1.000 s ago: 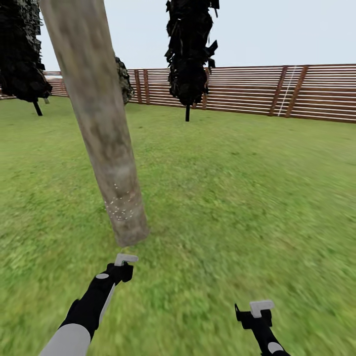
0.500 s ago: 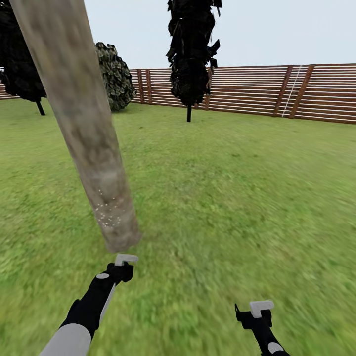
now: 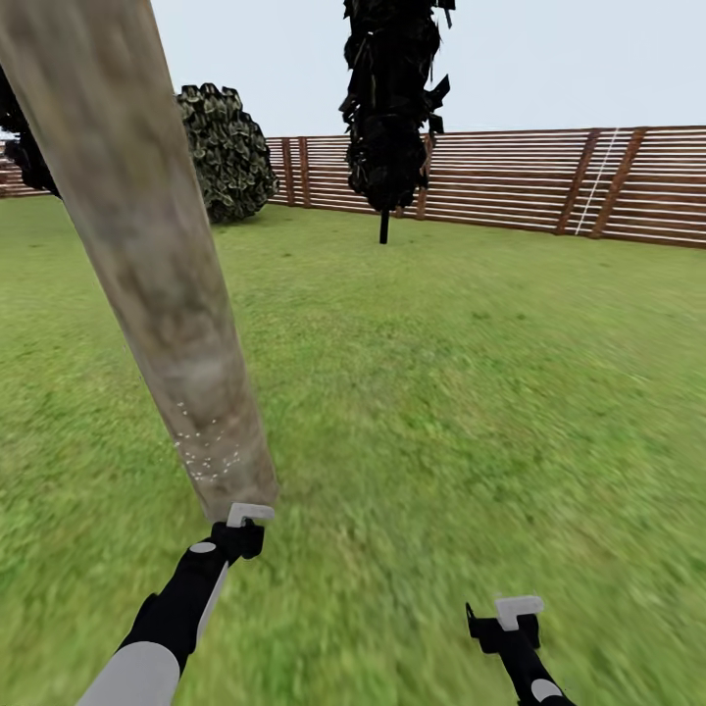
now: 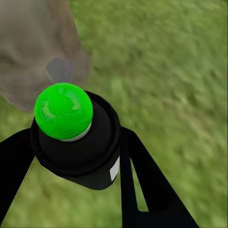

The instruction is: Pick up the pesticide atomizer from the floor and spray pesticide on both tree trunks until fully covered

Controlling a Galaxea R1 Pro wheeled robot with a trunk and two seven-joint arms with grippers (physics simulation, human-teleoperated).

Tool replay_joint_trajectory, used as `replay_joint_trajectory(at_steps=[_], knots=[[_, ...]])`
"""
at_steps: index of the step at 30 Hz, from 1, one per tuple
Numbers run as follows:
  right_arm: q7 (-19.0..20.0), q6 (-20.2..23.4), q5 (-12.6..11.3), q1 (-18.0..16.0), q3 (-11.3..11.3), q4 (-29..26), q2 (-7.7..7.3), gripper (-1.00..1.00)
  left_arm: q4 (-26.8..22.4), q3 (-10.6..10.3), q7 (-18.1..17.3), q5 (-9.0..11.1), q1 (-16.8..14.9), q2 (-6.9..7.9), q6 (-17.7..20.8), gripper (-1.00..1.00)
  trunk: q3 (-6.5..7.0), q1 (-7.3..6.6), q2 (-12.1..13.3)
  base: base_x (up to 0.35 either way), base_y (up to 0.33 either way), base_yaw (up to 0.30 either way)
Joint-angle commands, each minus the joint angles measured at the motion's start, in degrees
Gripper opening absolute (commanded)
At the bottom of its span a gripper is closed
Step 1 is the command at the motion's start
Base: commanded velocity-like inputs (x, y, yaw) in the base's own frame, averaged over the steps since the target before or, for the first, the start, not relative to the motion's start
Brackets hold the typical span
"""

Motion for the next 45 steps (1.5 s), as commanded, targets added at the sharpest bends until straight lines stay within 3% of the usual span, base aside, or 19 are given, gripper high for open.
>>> replay_joint_trajectory(at_steps=[1,16,23,25,30,37,45], knots=[[-0.2,-0.2,0.6,-0.1,-0.3,0.1,-0.01,1.0,-0.1,0.4,-0.6,-0.6,0.0,-0.11,0.2,-1.0,-0.05,0.02,0.0,0.258,-0.128,0.257],[-0.3,-0.2,0.6,0.0,-0.3,0.1,-0.01,1.0,-0.1,0.4,-0.6,-0.6,0.0,-0.3,0.0,-1.0,-0.05,0.02,0.0,0.063,-0.252,0.272],[-0.2,-0.2,0.6,0.0,-0.3,0.1,-0.04,1.0,-0.1,0.5,-0.6,-0.5,0.0,-0.15,-0.1,-1.0,-0.05,0.02,0.0,0.131,-0.268,0.043],[-0.2,-0.3,0.6,0.0,-0.3,0.1,-0.01,1.0,-0.2,2.0,-0.5,1.2,0.0,-0.05,-0.2,-1.0,-0.05,0.02,0.0,0.145,-0.265,0.001],[-0.2,-0.3,0.6,0.0,-0.3,0.1,-0.09,1.0,-0.2,3.3,-0.5,1.7,0.0,-0.11,-0.3,-1.0,-0.05,0.02,0.0,0.035,-0.27,0.0],[-0.2,-0.2,0.6,0.0,-0.3,0.1,-0.01,1.0,-0.2,2.8,3.9,1.8,0.0,-0.3,-0.3,-1.0,-0.05,0.02,0.0,-0.067,-0.272,0.078],[-0.2,-0.2,0.6,0.0,-0.3,0.2,-0.01,1.0,-0.1,2.9,4.1,2.0,0.0,-0.21,-0.2,-1.0,-0.05,0.02,0.0,-0.048,-0.273,0.265]])
